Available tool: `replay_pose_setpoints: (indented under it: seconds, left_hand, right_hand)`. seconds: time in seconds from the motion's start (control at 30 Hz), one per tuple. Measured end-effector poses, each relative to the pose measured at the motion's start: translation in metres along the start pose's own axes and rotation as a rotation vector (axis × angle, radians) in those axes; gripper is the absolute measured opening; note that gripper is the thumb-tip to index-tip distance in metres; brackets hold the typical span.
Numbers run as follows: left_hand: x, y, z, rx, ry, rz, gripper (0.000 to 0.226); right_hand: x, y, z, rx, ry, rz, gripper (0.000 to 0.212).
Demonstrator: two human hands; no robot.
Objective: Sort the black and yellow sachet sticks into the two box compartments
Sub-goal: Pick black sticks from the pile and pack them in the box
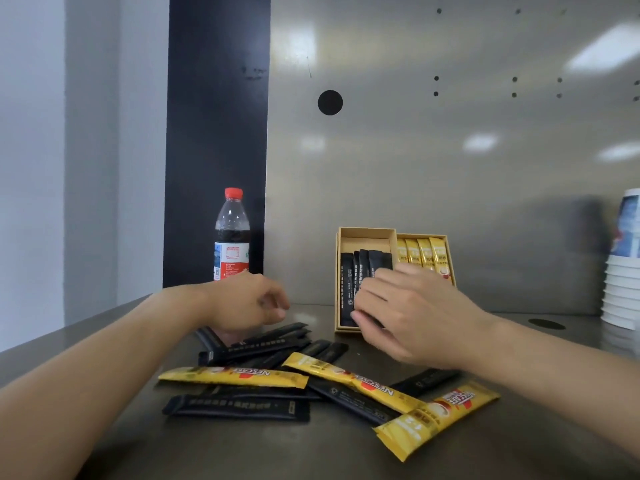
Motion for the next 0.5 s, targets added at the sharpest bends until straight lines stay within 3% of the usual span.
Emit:
replay_pose_setpoints:
  seconds: [0.17, 0.33, 0.5]
  left_hand:
    - [0.0, 0.0, -0.002, 0.007, 0.06, 0.109, 0.048]
    - [0.001, 0.001, -0.004, 0.033, 0.088, 0.141, 0.048]
    - [-0.006, 0.005, -0.007, 0.03, 0.236, 0.229, 0.058]
  right_hand:
    - [0.008, -0.011, -0.004, -0.084, -0.113, 0.064, 0.028]
    - [0.021, -0.008, 0.011, 0.166, -0.54, -0.034, 0.029]
    - [0.02, 0.002, 0.014, 0.257, -0.641, -0.046, 0.027]
Point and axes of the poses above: each hand's wrist, its own y-axis away from the middle knuckle, its own x-axis out of the palm, z = x × y, the point moved 1 cm from there along -y, towards the middle knuckle, and after that the axes turned 6 degrees about z, right-handed, at the moved point
